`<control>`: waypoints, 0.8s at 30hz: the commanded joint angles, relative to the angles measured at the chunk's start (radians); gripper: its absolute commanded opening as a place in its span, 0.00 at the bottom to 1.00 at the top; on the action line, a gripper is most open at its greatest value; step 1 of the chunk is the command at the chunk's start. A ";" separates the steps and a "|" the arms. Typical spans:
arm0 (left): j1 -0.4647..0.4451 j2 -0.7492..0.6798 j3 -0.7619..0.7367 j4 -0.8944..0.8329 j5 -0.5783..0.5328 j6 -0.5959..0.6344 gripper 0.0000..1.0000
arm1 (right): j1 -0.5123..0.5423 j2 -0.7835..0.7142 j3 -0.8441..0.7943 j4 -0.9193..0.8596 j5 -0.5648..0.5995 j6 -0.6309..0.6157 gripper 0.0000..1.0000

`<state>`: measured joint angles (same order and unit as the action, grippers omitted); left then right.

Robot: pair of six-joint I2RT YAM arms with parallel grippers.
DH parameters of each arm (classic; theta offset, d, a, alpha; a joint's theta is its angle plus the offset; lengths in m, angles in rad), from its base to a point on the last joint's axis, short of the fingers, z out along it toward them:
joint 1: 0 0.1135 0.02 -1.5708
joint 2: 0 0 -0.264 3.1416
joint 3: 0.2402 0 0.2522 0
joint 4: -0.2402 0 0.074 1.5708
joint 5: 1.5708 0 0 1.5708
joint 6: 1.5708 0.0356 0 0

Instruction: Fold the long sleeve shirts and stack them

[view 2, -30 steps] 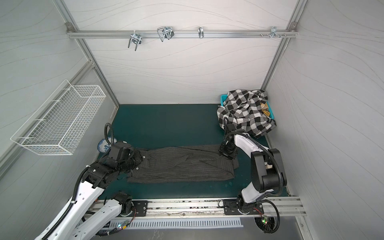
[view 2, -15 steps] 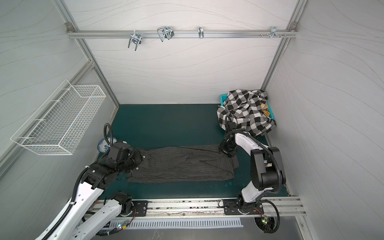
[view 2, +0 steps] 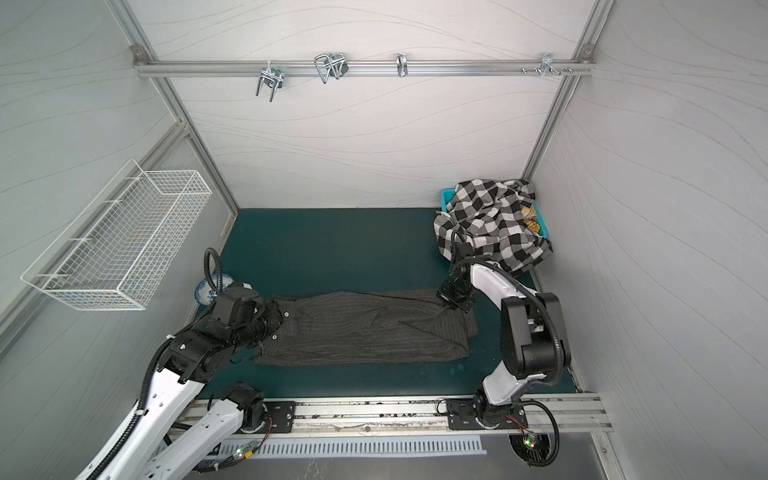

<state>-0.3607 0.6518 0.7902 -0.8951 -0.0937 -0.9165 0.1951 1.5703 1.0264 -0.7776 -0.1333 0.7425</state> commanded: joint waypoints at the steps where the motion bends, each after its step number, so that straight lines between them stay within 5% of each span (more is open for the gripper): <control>1: 0.005 -0.035 0.084 -0.027 -0.028 -0.010 0.00 | -0.012 -0.072 0.027 -0.075 0.019 -0.020 0.00; 8: 0.016 0.016 0.023 -0.054 -0.139 -0.019 0.00 | -0.036 -0.026 0.035 -0.072 0.002 -0.057 0.00; 18: 0.211 0.401 -0.017 0.142 -0.058 0.095 0.00 | -0.037 0.143 0.095 -0.051 0.016 -0.101 0.00; 24: 0.255 0.592 0.000 0.215 -0.083 0.154 0.00 | -0.036 0.223 0.128 -0.031 0.013 -0.107 0.00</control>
<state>-0.1215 1.1847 0.7567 -0.7410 -0.1497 -0.8097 0.1654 1.7607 1.1332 -0.8024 -0.1322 0.6479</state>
